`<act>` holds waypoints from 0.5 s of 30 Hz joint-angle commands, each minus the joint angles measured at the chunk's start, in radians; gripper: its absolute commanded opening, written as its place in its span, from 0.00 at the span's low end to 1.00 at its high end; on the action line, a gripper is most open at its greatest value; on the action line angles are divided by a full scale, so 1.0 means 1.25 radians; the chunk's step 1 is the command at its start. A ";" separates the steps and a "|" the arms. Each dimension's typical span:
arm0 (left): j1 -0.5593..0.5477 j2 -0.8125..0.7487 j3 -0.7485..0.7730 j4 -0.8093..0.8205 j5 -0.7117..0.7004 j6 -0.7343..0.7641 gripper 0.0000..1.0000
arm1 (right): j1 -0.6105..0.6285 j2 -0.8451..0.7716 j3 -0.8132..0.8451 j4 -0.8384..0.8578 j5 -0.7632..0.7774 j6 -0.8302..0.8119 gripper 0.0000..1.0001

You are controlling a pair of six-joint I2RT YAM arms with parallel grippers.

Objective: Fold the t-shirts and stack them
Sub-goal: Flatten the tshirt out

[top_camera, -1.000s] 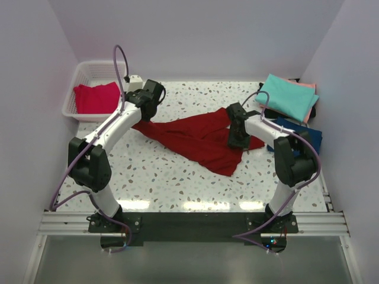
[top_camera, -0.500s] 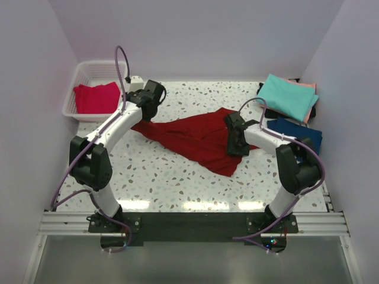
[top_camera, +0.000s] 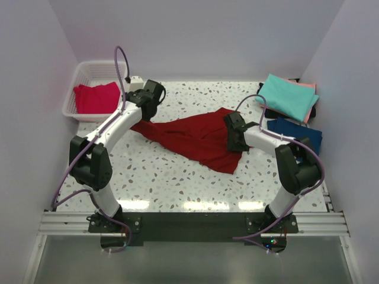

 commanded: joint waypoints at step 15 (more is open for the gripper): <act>0.018 -0.005 0.016 0.029 -0.001 0.008 0.00 | -0.017 -0.046 -0.134 0.199 -0.007 -0.026 0.48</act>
